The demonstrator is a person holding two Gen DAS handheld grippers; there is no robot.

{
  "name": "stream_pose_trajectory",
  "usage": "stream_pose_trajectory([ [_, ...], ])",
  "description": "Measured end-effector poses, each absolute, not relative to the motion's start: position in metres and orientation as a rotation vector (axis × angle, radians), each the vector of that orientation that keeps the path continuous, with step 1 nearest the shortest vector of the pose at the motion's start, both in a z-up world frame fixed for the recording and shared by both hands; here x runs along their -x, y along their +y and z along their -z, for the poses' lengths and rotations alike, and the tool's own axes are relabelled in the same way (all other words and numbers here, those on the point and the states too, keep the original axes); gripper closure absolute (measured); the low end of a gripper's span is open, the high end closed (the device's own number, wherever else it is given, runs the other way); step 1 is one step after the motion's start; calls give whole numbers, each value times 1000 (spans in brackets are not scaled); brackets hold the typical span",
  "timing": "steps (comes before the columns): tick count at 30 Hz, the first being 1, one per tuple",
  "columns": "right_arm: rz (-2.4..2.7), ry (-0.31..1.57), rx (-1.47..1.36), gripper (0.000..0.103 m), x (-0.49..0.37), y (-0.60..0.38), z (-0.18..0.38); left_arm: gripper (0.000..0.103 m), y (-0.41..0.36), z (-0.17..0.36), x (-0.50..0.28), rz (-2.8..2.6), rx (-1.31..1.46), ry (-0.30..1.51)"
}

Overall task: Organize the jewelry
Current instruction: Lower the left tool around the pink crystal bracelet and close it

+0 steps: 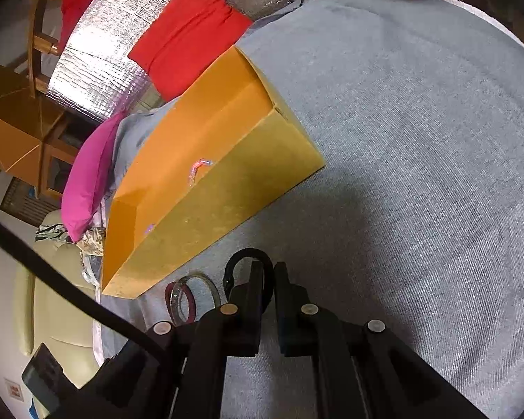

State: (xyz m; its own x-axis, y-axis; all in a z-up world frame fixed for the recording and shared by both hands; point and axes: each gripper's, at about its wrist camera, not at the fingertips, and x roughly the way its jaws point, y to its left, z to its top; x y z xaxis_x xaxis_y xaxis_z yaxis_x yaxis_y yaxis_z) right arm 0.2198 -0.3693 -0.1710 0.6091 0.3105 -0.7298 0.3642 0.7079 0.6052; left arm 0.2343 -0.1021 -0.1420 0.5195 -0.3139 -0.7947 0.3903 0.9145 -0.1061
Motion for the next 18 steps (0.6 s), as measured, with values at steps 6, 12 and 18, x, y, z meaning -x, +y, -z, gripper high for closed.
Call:
stream_pose_trajectory([
  [6,42,952,-819,96,-221,-370,173,53,-102,144,-235,416,-106,937],
  [12,75,948,-819,96,-220,-375,173,52,-99,153,-238,399,-109,986],
  [18,103,966,-820,92,-222,-376,176,46,-101,157,-236,408,-126,1000],
])
